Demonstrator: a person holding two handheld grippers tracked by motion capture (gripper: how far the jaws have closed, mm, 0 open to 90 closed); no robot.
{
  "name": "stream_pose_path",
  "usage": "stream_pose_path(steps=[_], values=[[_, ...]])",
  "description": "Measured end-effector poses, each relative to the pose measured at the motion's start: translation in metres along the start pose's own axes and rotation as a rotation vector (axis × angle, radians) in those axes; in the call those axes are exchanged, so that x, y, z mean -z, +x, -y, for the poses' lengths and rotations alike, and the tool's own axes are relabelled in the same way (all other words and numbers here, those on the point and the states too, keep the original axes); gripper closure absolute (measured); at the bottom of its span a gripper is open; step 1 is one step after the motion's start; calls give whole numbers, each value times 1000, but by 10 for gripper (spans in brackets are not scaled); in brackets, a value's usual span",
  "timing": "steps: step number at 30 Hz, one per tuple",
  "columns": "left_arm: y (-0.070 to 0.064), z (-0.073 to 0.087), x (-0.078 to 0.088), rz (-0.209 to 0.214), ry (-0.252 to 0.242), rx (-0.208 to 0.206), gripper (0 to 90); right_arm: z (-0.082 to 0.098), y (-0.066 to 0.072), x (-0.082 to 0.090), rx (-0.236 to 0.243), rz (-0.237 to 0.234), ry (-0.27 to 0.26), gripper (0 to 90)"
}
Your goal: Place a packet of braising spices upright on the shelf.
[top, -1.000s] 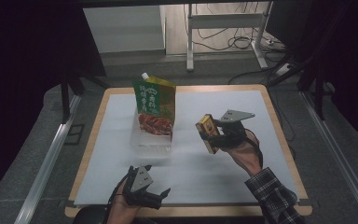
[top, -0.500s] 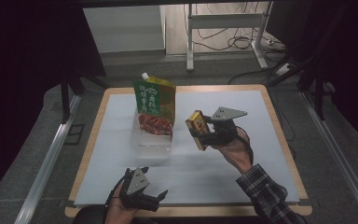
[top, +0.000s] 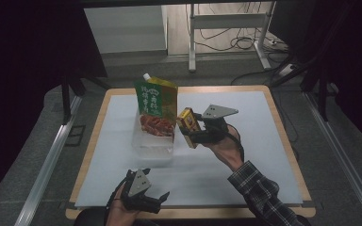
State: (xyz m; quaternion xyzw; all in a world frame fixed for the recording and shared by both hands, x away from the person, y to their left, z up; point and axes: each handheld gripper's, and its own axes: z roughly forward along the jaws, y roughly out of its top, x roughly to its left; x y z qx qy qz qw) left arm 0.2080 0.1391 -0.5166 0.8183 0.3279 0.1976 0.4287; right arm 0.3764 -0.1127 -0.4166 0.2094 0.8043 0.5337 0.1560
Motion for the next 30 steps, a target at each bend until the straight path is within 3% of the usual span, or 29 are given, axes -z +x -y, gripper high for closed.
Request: stream_pose_path(steps=[17, 30], values=[[1, 0, 1, -3, -1, 3, 6, -13, 17, -35, 24, -59, -48, 318], [2, 0, 1, -4, 1, -7, 6, -11, 28, -66, 33, -78, -80, 318]])
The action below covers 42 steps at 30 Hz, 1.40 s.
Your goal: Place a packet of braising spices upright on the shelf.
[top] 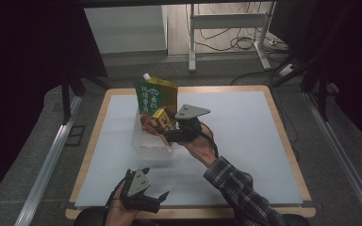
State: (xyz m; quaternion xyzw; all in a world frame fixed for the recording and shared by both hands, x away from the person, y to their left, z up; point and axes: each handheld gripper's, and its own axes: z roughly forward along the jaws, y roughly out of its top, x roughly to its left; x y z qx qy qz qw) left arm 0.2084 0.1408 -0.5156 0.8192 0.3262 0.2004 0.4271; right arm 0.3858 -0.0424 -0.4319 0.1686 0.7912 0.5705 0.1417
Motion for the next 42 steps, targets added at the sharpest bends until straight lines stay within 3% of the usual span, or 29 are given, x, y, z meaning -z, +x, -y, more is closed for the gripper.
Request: stream_pose_path(steps=[10, 21, 33, 37, 42], values=[[-1, 0, 0, 1, -2, 3, 6, 6, 5, -21, 2, -1, -17, 318], [-1, 0, 0, 3, 0, 1, 7, 21, 12, -36, -32, -25, -43, 318], [-1, 0, -1, 5, 6, -3, 7, 40, 13, -36, -46, -3, 38, 324], [-2, 0, -2, 6, 11, -10, 8, 47, 14, -36, -37, 11, 91, 326], [-2, 0, -2, 7, 13, -12, 8, 52, 11, -34, -70, 9, 105, 327]])
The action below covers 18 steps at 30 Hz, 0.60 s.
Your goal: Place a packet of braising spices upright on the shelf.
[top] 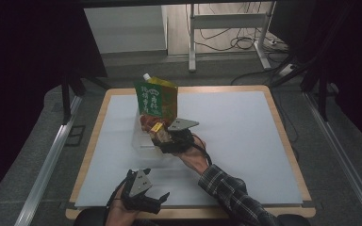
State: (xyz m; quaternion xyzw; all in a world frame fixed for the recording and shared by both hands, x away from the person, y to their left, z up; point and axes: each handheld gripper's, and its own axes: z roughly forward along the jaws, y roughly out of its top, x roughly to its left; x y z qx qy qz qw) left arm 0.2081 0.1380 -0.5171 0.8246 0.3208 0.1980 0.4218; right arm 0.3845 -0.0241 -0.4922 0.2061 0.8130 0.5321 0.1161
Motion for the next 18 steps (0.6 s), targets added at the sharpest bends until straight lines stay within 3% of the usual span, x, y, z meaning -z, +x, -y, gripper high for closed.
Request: stream_pose_path(steps=[10, 18], values=[[0, 0, 0, 0, 2, -4, 9, 5, -5, 5, -39, -10, 40, 320], [0, -1, 1, -4, -9, -9, 11, -4, -3, 6, -9, -9, 85, 235]])
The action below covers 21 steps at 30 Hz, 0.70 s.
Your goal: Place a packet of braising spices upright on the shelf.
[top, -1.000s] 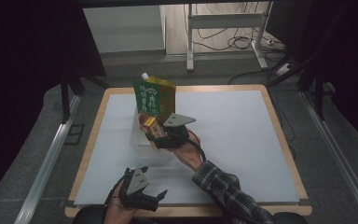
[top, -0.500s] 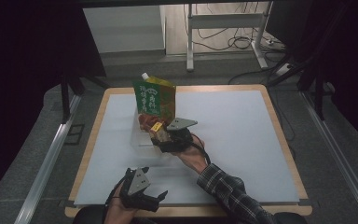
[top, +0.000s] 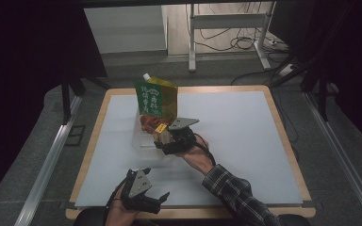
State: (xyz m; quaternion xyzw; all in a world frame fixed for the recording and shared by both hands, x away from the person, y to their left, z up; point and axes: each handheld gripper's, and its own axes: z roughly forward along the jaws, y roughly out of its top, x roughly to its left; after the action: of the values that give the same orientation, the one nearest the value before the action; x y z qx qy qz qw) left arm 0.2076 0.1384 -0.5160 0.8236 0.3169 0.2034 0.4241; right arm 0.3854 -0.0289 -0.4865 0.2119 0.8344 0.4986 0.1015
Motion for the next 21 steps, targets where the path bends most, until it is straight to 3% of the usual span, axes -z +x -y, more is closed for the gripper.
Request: stream_pose_path(steps=[10, 21], values=[[1, 0, 0, -5, -5, 11, 9, -10, 4, 5, 68, 14, 36, 129], [0, 0, 0, -5, -4, 10, 9, -15, 5, 10, 72, -6, 64, 69]])
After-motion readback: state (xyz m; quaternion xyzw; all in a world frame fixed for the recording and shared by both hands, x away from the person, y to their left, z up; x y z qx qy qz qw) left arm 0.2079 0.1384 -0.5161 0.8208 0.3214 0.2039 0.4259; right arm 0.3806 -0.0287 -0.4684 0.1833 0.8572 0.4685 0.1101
